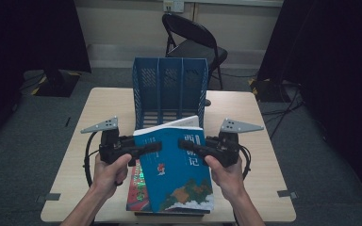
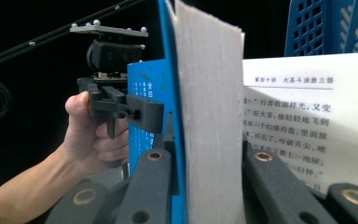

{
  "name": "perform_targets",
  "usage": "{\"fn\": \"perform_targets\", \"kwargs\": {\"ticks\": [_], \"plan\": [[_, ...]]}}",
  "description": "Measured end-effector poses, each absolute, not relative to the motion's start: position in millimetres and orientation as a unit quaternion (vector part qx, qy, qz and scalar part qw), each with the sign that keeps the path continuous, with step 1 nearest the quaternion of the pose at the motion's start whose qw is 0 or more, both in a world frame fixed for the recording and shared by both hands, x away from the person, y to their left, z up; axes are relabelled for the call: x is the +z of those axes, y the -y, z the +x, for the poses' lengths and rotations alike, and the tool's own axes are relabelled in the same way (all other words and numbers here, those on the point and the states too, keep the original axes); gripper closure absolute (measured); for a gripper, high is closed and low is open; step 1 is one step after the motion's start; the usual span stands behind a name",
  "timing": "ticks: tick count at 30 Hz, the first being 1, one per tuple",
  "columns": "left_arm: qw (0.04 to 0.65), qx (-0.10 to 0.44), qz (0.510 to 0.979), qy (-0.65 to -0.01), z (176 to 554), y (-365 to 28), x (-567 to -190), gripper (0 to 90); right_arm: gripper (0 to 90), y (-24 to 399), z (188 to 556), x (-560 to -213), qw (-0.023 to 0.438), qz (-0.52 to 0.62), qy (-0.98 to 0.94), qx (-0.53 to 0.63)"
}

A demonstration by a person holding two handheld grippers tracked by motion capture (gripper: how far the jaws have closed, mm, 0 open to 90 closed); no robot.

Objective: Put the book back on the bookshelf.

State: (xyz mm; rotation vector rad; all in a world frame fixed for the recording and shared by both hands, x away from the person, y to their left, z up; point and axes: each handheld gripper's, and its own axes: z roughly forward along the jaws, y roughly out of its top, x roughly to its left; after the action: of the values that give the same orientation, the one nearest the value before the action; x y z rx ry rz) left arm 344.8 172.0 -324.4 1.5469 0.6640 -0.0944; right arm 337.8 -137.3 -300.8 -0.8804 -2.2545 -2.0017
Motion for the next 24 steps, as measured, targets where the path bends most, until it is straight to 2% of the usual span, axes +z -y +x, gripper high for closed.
{"fn": "perform_targets", "kwargs": {"ticks": [4, 10, 16, 24], "plan": [[0.665, -0.025, 0.688, -0.29, 348.8, -174.5, -315.0, 59.8, 77.7, 133.1, 343.6, -295.4, -0.008, -0.277, 0.716, -0.64], [0.677, 0.028, 0.686, -0.266, 349.4, -175.4, -292.6, 59.6, 77.5, 129.5, 350.0, -282.5, -0.027, -0.257, 0.701, -0.665], [0.682, 0.031, 0.679, -0.271, 342.6, -180.2, -315.2, 58.2, 76.6, 122.8, 347.3, -300.1, -0.043, -0.25, 0.714, -0.653], [0.679, 0.064, 0.691, -0.239, 321.1, -173.9, -313.6, 58.0, 70.1, 132.1, 334.0, -304.5, -0.042, -0.227, 0.718, -0.657]]}}
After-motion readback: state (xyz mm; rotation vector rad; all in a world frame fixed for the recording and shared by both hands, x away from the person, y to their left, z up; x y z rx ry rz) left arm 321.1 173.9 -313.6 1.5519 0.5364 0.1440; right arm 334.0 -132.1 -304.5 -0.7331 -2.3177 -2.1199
